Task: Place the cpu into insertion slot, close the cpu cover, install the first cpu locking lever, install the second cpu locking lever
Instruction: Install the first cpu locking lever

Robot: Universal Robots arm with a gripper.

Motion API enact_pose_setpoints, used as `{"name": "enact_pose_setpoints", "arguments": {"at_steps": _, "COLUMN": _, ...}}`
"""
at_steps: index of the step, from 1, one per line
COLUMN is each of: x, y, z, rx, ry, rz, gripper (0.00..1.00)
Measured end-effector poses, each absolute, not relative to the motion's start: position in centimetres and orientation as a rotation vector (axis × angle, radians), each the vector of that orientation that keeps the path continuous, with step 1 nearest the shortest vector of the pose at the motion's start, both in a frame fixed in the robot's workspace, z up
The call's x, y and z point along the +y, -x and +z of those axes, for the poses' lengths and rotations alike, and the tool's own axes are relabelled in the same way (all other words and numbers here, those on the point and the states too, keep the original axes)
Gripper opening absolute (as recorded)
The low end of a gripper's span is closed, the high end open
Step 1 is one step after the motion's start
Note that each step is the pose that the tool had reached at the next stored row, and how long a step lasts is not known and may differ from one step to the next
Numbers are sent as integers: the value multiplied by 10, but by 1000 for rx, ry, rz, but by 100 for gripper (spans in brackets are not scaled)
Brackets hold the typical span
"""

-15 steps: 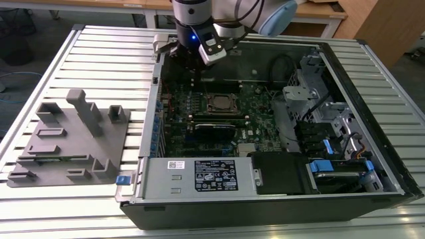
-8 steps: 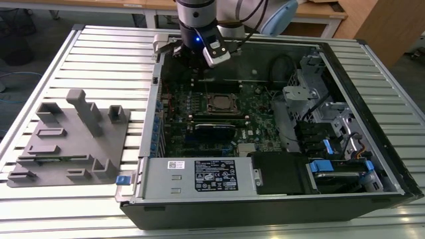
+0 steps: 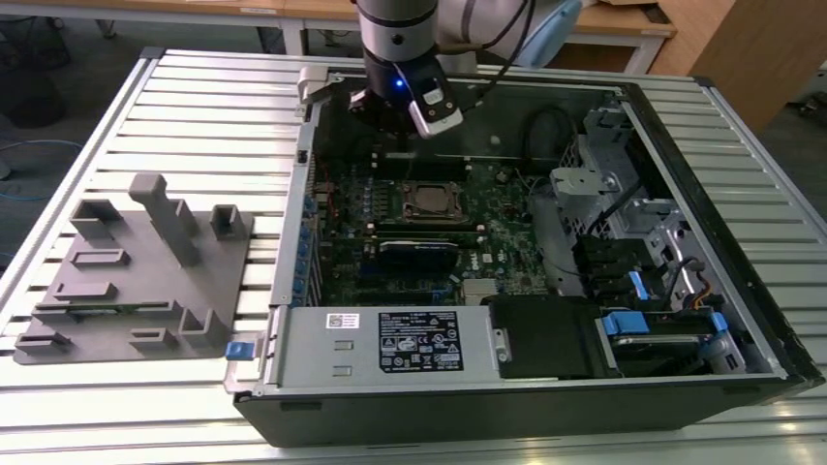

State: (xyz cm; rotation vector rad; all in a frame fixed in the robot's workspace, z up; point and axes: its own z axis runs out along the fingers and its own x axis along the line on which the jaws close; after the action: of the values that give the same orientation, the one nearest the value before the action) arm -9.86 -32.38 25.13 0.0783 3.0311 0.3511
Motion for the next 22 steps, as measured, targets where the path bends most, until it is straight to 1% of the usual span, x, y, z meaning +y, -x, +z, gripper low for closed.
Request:
{"name": "enact_pose_setpoints", "arguments": {"at_steps": 5, "x": -328, "y": 92, "z": 251, "rx": 3028, "ry": -80, "rz": 379, "gripper": 11}}
{"name": "enact_pose_setpoints", "arguments": {"at_steps": 22, "x": -330, "y": 83, "z": 249, "rx": 3028, "ry": -80, "rz": 385, "gripper": 11}}
